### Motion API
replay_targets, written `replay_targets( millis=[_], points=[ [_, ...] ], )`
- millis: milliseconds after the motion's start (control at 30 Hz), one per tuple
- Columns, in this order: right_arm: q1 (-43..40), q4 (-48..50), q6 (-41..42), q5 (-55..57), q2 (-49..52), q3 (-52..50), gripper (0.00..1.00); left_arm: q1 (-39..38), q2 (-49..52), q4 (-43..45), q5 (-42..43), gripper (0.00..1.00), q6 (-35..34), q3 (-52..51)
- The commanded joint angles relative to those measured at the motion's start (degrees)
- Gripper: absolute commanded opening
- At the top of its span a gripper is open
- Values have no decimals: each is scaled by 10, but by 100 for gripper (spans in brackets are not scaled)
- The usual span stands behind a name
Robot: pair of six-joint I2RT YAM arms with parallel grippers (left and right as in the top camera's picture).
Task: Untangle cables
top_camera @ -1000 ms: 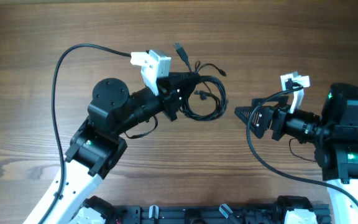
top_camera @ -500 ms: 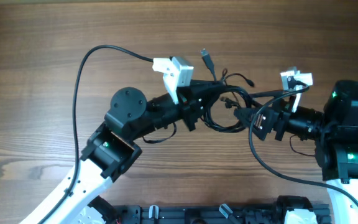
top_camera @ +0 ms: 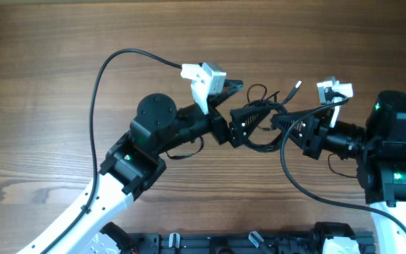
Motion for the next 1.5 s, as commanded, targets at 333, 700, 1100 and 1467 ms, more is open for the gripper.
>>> replay_targets(
  millis=[333,700,1100,1467],
  points=[
    [-1,-14,97,126,34,9,4,-9,-38,-204,83,100,377,8],
    [-1,-36,-94,-37,57,9,4,-99,-7,-251,71,95,622,8],
    [-1,-66,-175,-100,57,9,4,-104,5,-250,68,57,620,8],
    [-1,-66,-201,-143,57,9,4,-104,17,-250,69,50,618,8]
  ],
)
